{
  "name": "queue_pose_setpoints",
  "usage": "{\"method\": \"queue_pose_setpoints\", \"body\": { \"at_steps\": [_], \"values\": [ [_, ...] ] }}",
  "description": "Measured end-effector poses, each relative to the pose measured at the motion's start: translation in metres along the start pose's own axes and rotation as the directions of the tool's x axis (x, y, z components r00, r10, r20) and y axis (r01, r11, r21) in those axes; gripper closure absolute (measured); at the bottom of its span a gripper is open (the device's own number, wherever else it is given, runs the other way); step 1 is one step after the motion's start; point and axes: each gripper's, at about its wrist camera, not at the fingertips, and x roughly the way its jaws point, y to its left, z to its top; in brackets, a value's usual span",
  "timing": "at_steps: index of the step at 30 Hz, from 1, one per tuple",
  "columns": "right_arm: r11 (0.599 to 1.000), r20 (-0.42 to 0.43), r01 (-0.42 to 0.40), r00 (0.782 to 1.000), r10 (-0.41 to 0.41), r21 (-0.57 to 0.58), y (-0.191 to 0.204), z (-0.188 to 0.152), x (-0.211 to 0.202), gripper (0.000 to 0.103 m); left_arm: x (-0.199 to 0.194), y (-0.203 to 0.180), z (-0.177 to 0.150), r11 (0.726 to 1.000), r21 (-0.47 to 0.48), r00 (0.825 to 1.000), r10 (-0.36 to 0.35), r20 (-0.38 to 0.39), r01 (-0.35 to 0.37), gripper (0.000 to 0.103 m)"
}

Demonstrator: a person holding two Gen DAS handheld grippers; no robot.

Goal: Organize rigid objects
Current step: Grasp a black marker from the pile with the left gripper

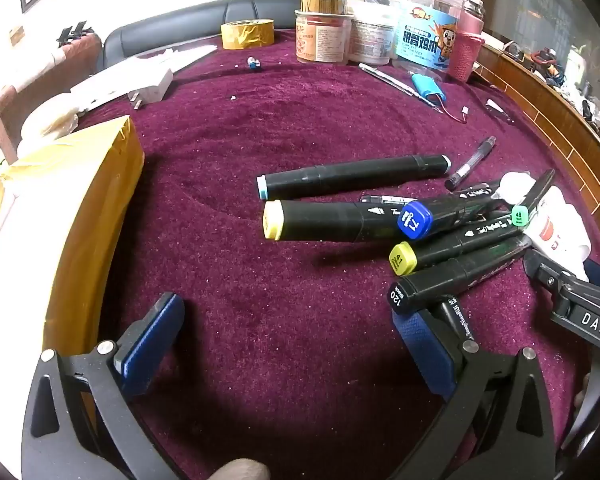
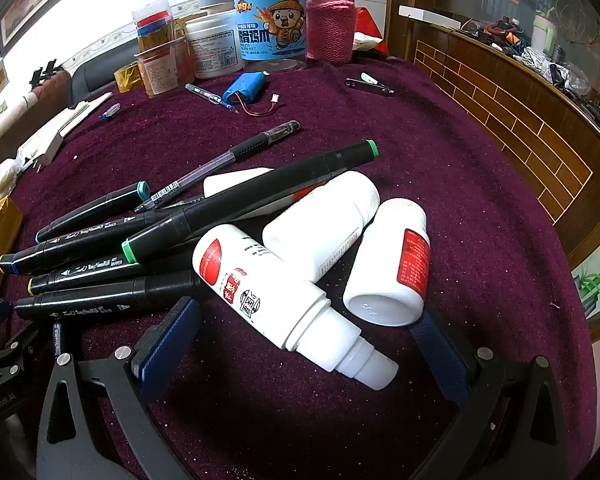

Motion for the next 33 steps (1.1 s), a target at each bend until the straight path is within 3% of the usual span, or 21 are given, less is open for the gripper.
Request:
{"method": "queue_pose_setpoints", "body": {
  "at_steps": [17,21,23,28,33],
  "values": [
    [1.000,0.001,-0.001,1.000,0.001,0.000,0.001,0.001,0.000,0.001,-0.002,-0.001,-0.002,1.000,0.001,1.000,0.000,-0.020,0.000,0.000],
    [0.998,-0.010,-0.048,0.999,0.048,-0.047,-0.004,0.003,0.000,0.001,-0.016,0.003,-0.019,0.998,0.051,0.997,-0.034,-0.074,0.038,0.000],
    [0.996,-0.024,-0.067,0.998,0.066,-0.057,-0.006,0.004,0.003,0.001,-0.025,0.004,-0.031,0.997,0.064,0.998,-0.039,-0.059,0.042,0.000],
    [0.998,-0.083,-0.047,0.996,0.043,-0.044,-0.004,0.001,0.000,0.001,-0.024,0.002,-0.032,0.997,0.065,0.998,-0.034,-0.058,0.038,0.000],
    [0.999,-0.073,-0.023,0.997,0.020,-0.032,-0.002,0.000,-0.002,0.002,-0.024,0.003,-0.033,0.998,0.059,0.998,-0.034,-0.057,0.037,0.000]
  ]
}}
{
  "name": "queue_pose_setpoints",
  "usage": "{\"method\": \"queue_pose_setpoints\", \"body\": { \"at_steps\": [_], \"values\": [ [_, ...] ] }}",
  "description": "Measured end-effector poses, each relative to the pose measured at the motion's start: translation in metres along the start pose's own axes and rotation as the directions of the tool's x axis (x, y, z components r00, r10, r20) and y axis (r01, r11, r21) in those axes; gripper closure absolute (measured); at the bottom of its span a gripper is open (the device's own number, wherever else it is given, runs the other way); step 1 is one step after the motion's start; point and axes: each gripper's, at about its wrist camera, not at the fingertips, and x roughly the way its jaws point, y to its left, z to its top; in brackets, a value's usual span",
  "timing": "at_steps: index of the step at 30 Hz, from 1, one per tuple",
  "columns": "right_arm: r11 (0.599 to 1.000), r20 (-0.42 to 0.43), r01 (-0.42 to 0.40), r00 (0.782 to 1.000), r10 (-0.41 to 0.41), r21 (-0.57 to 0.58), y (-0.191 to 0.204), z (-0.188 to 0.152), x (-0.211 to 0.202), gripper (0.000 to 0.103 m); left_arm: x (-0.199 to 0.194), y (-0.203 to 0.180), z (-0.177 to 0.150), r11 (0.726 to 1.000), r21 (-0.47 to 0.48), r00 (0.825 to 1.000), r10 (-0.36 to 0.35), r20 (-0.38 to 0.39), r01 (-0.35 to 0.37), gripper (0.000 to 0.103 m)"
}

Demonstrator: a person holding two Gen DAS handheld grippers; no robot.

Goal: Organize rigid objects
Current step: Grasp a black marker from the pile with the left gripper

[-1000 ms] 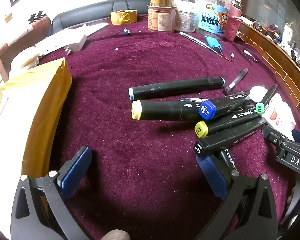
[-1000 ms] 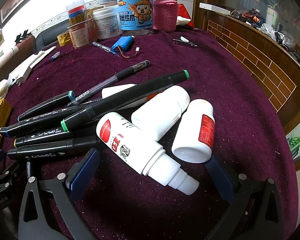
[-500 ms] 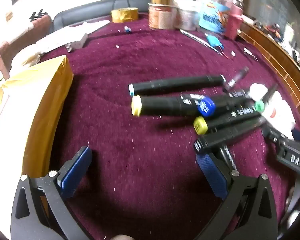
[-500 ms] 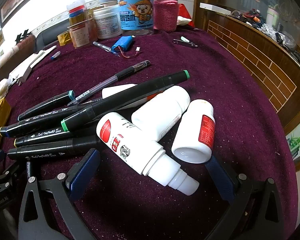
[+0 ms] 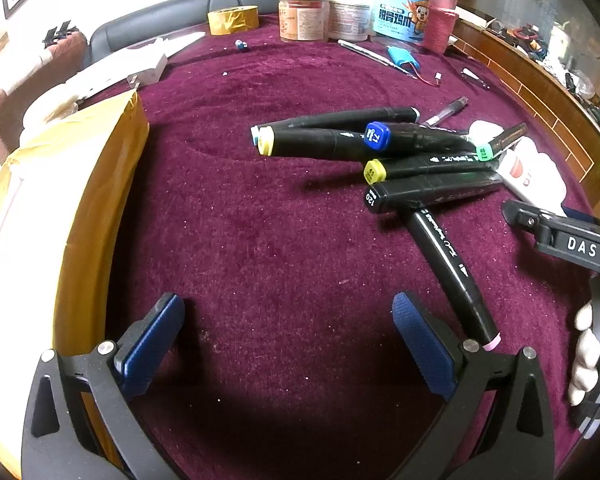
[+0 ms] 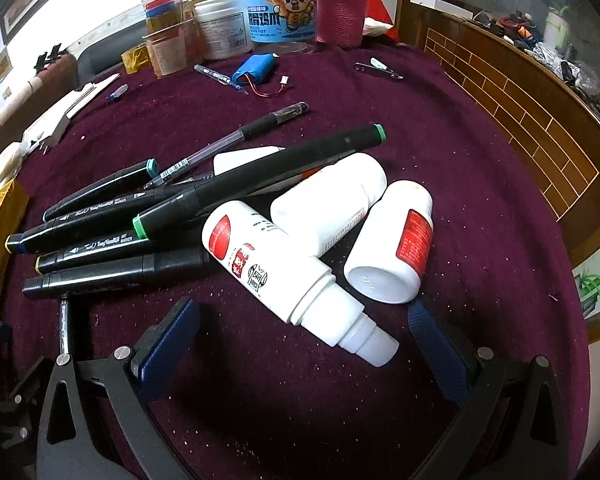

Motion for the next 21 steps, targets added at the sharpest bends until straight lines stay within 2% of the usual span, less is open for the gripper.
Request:
{"method": "queue_pose_setpoints", "body": {
  "at_steps": [4,7,9,11,12,13,14,15,16,21],
  "values": [
    [0.999,0.003,0.049,0.999,-0.049,0.013,-0.005,-0.004,-0.012,0.007,0.000,0.001,0.000,1.000,0.000,1.000,0.000,-0.001,0.000,0.000],
    [0.996,0.140,0.082,0.987,-0.084,0.016,-0.009,-0.007,-0.041,0.007,-0.001,0.000,0.001,1.000,-0.002,1.000,0.006,-0.001,-0.006,0.000],
    [0.994,0.251,0.100,0.962,-0.107,0.040,-0.014,-0.010,-0.059,0.006,-0.001,-0.001,0.001,1.000,-0.005,1.000,0.009,-0.002,-0.009,0.000],
    [0.993,0.256,0.106,0.959,-0.118,0.060,-0.018,-0.006,-0.056,0.008,-0.002,0.003,0.001,1.000,-0.005,1.000,-0.022,-0.001,0.022,0.000],
    [0.992,0.260,0.103,0.958,-0.120,0.079,-0.021,-0.004,-0.053,0.011,-0.004,0.005,0.000,0.999,0.002,0.999,-0.043,-0.001,0.043,0.003],
    [0.991,0.265,0.092,0.957,-0.114,0.095,-0.022,-0.005,-0.052,0.017,-0.008,0.008,-0.001,0.998,0.003,0.998,-0.070,0.000,0.070,0.007],
    [0.991,0.265,0.067,0.959,-0.095,0.113,-0.025,-0.007,-0.048,0.030,-0.013,0.012,-0.002,0.993,-0.001,0.993,-0.114,0.002,0.114,0.013],
    [0.991,0.249,0.042,0.966,-0.072,0.123,-0.028,-0.006,-0.043,0.034,-0.020,0.015,-0.001,0.984,-0.002,0.984,-0.178,0.003,0.178,0.015],
    [0.991,0.247,0.001,0.968,-0.035,0.136,-0.033,-0.006,-0.042,0.034,-0.025,0.017,0.001,0.980,0.002,0.980,-0.198,0.008,0.198,0.015],
    [0.979,0.266,-0.076,0.964,0.023,0.190,-0.048,-0.012,-0.044,0.034,-0.049,0.009,0.037,0.986,0.059,0.979,-0.160,0.126,0.154,0.015]
  ]
}}
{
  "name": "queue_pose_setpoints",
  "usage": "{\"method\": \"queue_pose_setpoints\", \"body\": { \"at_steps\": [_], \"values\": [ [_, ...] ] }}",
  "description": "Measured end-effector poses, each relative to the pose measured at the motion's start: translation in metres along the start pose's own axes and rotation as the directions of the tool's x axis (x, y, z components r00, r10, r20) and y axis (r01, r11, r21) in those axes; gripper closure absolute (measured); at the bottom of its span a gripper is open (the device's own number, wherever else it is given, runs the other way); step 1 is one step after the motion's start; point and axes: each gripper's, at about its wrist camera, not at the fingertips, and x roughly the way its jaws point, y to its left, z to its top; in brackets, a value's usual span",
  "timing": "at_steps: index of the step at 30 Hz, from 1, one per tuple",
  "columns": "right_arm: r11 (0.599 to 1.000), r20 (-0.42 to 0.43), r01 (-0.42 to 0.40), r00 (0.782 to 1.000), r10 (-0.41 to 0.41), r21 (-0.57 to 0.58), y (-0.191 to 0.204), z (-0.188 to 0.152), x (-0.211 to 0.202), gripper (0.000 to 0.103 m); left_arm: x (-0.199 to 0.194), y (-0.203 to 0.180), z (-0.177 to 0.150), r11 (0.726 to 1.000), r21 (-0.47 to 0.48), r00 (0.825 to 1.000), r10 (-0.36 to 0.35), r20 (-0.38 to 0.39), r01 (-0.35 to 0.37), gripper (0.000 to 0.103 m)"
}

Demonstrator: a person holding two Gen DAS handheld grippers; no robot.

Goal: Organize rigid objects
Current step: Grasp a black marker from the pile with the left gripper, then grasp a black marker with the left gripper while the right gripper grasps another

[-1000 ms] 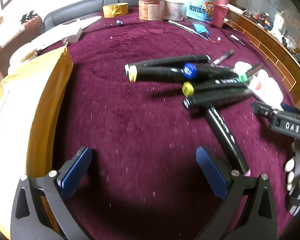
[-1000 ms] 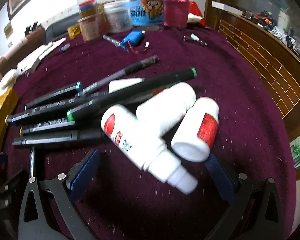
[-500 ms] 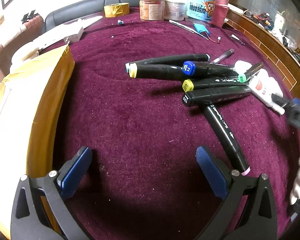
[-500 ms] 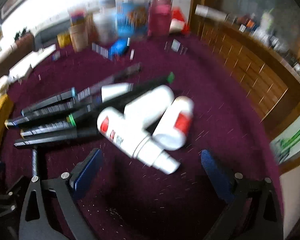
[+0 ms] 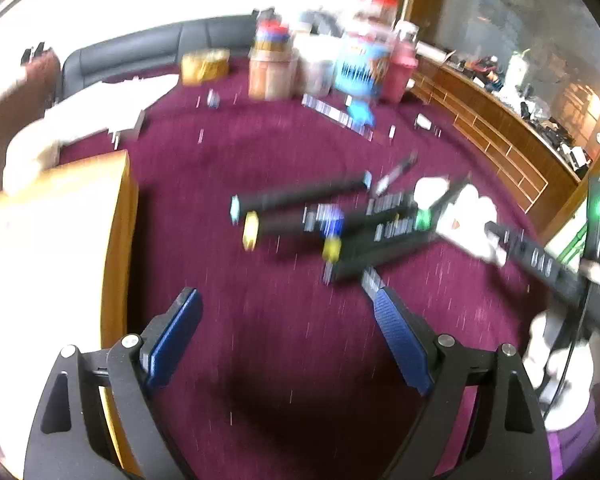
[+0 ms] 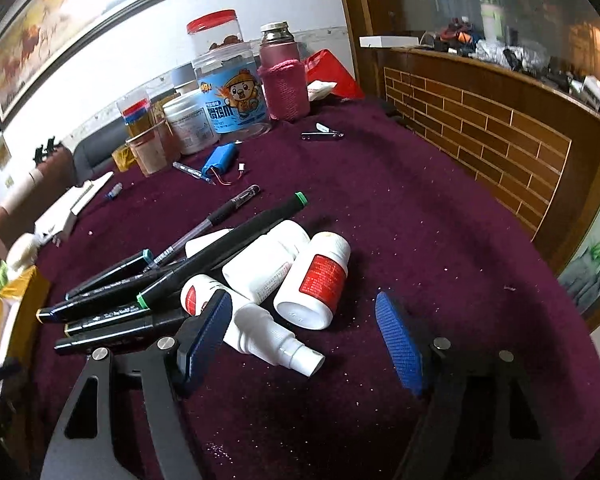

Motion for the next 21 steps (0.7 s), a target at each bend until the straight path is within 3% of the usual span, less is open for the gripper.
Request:
{"method": "queue_pose_setpoints", "body": {
  "at_steps": [4,7,8,9,12,14,15,21],
  "values": [
    [0.999,-0.017,-0.035,0.999,0.036,0.032,-0.006,-0.002,0.002,0.034,0.028,-0.018,0.040,0.998,0.058,1.000,-0.022,0.012,0.021,0.015],
    [0.998,-0.023,-0.050,0.998,0.051,0.048,-0.009,-0.001,0.003,0.034,0.061,-0.035,0.055,0.993,0.117,0.999,-0.018,-0.039,0.022,0.015],
    [0.997,-0.024,-0.052,0.998,0.053,0.050,-0.009,-0.001,0.003,0.034,0.069,-0.039,0.054,0.990,0.136,0.998,-0.023,-0.064,0.031,0.021],
    [0.997,-0.025,-0.052,0.998,0.054,0.052,-0.010,-0.001,0.003,0.034,0.076,-0.048,0.049,0.984,0.168,0.994,-0.038,-0.106,0.056,0.046],
    [0.997,-0.031,-0.055,0.998,0.057,0.059,-0.011,-0.001,0.004,0.034,0.072,-0.062,0.034,0.964,0.226,0.982,-0.107,-0.158,0.142,0.073],
    [0.996,-0.035,-0.056,0.998,0.058,0.065,-0.012,-0.001,0.004,0.033,0.062,-0.069,0.025,0.948,0.229,0.964,-0.177,-0.198,0.221,0.087],
    [0.996,-0.038,-0.056,0.998,0.059,0.066,-0.012,-0.001,0.005,0.033,0.054,-0.072,0.020,0.939,0.237,0.956,-0.201,-0.214,0.250,0.087],
    [0.995,-0.052,-0.063,0.996,0.067,0.075,-0.013,0.000,0.007,0.033,0.027,-0.077,0.015,0.920,0.268,0.954,-0.248,-0.170,0.286,0.087]
  ]
}}
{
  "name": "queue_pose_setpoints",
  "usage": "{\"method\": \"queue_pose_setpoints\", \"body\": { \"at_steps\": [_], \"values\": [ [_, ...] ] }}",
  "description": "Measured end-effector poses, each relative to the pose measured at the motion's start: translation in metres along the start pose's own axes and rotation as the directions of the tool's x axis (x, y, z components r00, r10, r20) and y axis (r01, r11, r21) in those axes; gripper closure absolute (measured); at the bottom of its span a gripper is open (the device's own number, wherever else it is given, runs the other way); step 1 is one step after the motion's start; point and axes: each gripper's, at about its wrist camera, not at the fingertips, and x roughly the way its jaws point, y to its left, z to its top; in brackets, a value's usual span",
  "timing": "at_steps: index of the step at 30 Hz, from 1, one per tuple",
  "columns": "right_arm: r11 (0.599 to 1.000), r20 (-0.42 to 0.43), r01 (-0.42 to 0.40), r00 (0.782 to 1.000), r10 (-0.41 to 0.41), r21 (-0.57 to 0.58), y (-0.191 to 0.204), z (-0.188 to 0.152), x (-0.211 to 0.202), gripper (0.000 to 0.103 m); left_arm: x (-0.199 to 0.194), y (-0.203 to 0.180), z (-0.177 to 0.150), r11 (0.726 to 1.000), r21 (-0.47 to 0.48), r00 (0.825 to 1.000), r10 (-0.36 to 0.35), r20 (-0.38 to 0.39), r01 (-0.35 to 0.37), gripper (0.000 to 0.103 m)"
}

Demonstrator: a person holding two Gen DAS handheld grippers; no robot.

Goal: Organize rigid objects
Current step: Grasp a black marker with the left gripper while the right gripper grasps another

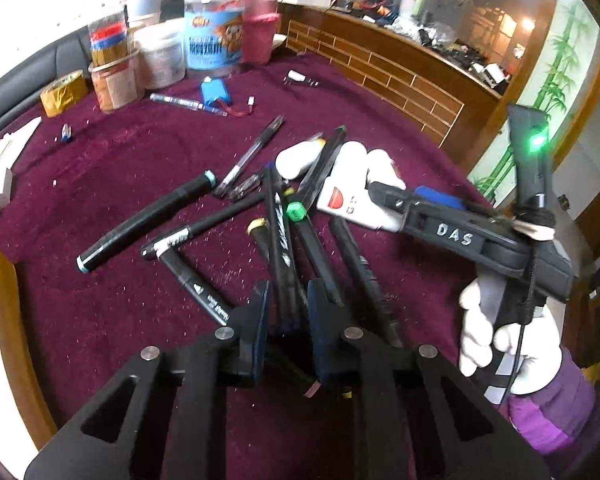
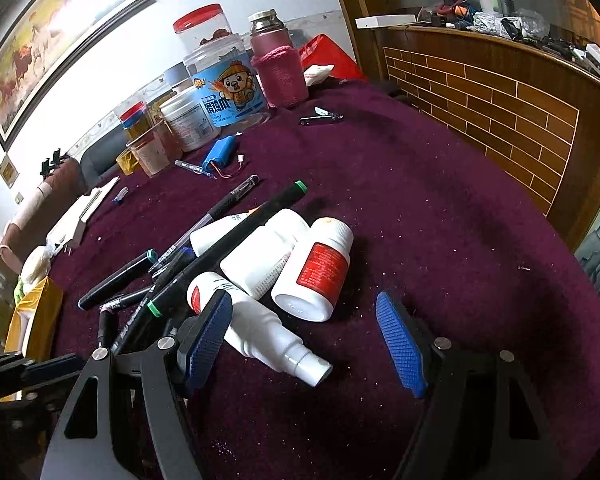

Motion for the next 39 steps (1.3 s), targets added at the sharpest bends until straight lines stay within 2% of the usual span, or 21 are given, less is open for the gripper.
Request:
{"method": "queue_pose_setpoints", "body": {
  "at_steps": [5,9,15,19,23,24,26,31,35,39],
  "values": [
    [1.000,-0.002,-0.005,1.000,0.005,0.014,-0.003,0.000,0.000,0.033,0.022,-0.011,0.008,1.000,-0.003,1.000,0.002,-0.028,-0.002,0.086],
    [1.000,-0.001,-0.004,1.000,0.004,0.021,-0.004,0.000,-0.001,0.033,0.040,-0.014,0.009,0.999,0.006,0.998,0.047,-0.046,-0.047,0.086],
    [1.000,0.000,-0.002,1.000,0.002,0.027,-0.004,0.000,-0.001,0.033,0.032,-0.013,0.006,0.998,-0.003,0.998,0.060,-0.027,-0.060,0.087],
    [1.000,-0.001,-0.003,1.000,0.003,0.024,-0.004,0.000,0.000,0.033,0.042,-0.013,0.017,0.995,-0.003,0.994,0.102,-0.031,-0.102,0.084],
    [1.000,0.000,-0.002,1.000,0.002,0.028,-0.004,0.000,0.000,0.033,0.057,-0.021,0.016,0.986,0.053,0.985,0.163,-0.058,-0.160,0.082],
    [1.000,0.000,-0.002,1.000,0.002,0.028,-0.004,0.000,-0.001,0.033,0.053,-0.018,0.016,0.988,0.035,0.987,0.152,-0.046,-0.150,0.091],
    [1.000,0.001,-0.001,1.000,0.001,0.030,-0.004,0.000,0.000,0.033,0.043,-0.008,0.015,0.995,-0.023,0.995,0.099,-0.023,-0.100,0.091],
    [0.999,0.000,-0.004,1.000,0.004,0.036,-0.006,0.001,0.000,0.033,-0.004,0.015,0.004,0.991,-0.128,0.994,0.061,0.092,-0.049,0.091],
    [0.999,0.000,-0.003,1.000,0.003,0.038,-0.007,0.001,0.000,0.033,-0.053,0.038,-0.016,0.977,-0.212,0.979,0.041,0.197,0.002,0.091],
    [0.999,-0.004,-0.003,1.000,0.003,0.036,-0.008,0.002,0.001,0.034,-0.104,0.070,-0.045,0.952,-0.304,0.955,0.056,0.291,0.037,0.091]
  ]
}}
